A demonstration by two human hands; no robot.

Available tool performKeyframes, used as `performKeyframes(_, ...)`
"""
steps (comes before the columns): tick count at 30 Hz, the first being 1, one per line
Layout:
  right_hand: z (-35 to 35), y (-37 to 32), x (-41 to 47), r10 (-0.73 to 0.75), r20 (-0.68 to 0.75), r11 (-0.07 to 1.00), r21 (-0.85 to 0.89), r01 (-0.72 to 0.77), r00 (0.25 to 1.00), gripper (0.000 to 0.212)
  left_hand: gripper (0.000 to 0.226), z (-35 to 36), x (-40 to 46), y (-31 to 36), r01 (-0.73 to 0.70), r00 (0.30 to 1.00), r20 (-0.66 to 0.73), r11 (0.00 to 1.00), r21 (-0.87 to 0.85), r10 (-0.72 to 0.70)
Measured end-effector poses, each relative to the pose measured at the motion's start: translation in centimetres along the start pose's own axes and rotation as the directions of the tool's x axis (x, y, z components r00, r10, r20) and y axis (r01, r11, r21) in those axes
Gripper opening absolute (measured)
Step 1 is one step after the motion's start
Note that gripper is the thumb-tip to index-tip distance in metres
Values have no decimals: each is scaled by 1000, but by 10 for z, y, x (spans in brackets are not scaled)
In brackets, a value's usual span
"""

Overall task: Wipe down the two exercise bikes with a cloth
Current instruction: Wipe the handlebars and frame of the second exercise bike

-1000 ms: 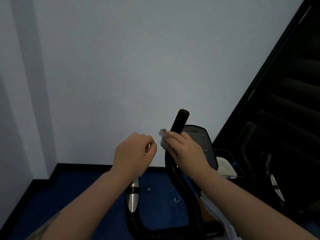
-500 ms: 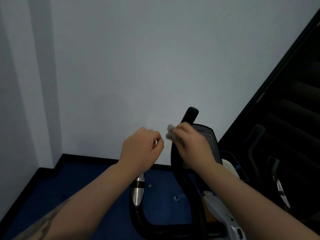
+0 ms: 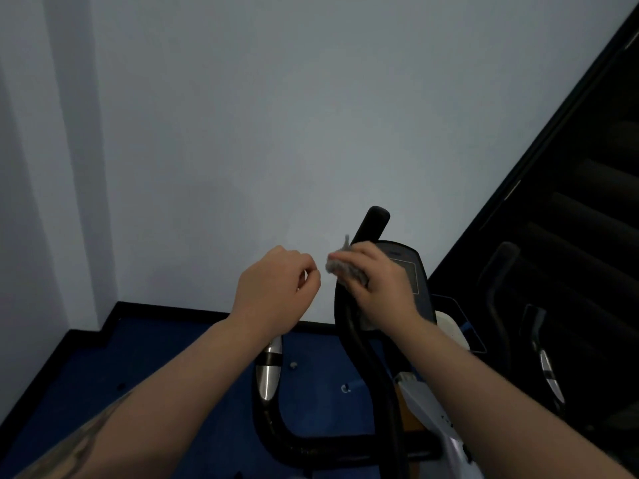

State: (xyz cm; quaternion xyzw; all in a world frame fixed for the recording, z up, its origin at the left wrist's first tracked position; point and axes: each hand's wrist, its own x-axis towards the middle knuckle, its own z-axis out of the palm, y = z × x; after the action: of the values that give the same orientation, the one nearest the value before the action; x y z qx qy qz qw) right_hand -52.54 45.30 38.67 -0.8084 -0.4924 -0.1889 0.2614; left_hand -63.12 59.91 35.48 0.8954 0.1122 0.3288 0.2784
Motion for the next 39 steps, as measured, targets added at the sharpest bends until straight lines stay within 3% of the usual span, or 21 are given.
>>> performKeyframes(6, -10, 3, -7, -7, 194, 978, 206, -34, 981, 21, 23, -2, 0, 4, 7, 1000, 0, 1000, 19, -7)
performKeyframes(12, -5, -7, -34, 71, 153, 956, 270, -111, 986, 23, 22, -4, -2, 6, 22, 999, 23, 1000, 7, -22)
performKeyframes(17, -41, 0, -50, 22, 392, 919, 355, -173, 920, 25, 20, -1, -3, 10, 38, 999, 0, 999, 28, -38)
performKeyframes(21, -24, -12, -42, 220, 165, 860, 433, -271, 961, 23, 19, 0, -1, 13, 101, 995, 19, 994, -40, -101)
performKeyframes(23, -14, -19, -67, 211, 89, 881, 413, -229, 973, 24, 18, -3, -1, 15, 122, 992, 46, 985, -122, -117)
performKeyframes(27, -35, -7, -124, 151, 138, 925, 330, -189, 979, 20, 15, -7, -22, 29, 94, 991, -67, 963, -253, -114)
performKeyframes(30, -39, -3, -107, 185, 173, 911, 340, -234, 968, 22, 20, -1, -56, 46, 40, 989, -122, 957, -287, -78)
performKeyframes(34, -10, -26, -103, 389, -59, 879, 321, -351, 919, 24, 21, 12, -97, 65, 184, 983, 79, 870, -458, -166)
performKeyframes(39, -20, -27, -184, 344, -78, 912, 265, -313, 936, 23, 27, 15, -132, 74, 199, 968, 221, 891, -408, -115)
